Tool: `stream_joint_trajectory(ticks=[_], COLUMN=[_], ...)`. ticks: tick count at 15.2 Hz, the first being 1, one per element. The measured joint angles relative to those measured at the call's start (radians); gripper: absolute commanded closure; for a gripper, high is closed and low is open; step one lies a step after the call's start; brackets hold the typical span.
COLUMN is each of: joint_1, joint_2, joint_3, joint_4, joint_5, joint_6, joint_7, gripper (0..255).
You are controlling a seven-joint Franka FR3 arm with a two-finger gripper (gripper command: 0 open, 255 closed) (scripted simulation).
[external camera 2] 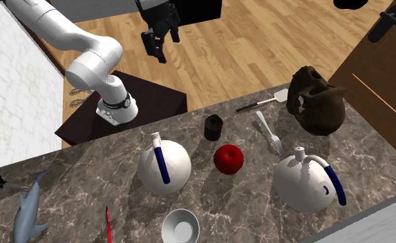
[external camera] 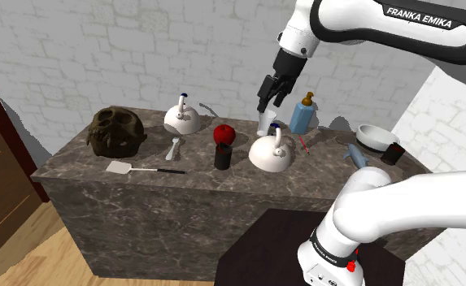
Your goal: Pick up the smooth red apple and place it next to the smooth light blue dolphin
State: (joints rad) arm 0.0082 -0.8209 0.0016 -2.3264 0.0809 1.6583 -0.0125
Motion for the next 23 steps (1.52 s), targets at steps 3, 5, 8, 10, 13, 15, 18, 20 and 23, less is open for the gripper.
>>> stream_joint_trajectory(ticks=[3, 5, 8, 10, 13, 15, 18, 20, 23], joint_1=[-0.006, -0.015, -0.027, -0.035, -0.048, -0.054, -0.063, -0.073, -0.084], joint_2=[0.033, 0.083, 0.158, 0.228, 0.335, 0.401, 0.500, 0.570, 0.683], joint_3=[-0.004, -0.013, -0.020, -0.028, -0.042, -0.047, -0.055, -0.069, -0.083], joint_4=[-0.002, -0.005, -0.014, -0.008, 0.029, 0.044, 0.077, 0.112, 0.174], joint_5=[-0.005, -0.014, -0.023, -0.029, -0.038, -0.042, -0.046, -0.049, -0.048], joint_6=[0.033, 0.083, 0.165, 0.227, 0.295, 0.344, 0.408, 0.442, 0.490], joint_7=[-0.002, -0.008, -0.009, -0.012, -0.018, -0.015, -0.013, -0.022, -0.027], gripper=[0, 0, 0, 0, 0, 0, 0, 0, 0])
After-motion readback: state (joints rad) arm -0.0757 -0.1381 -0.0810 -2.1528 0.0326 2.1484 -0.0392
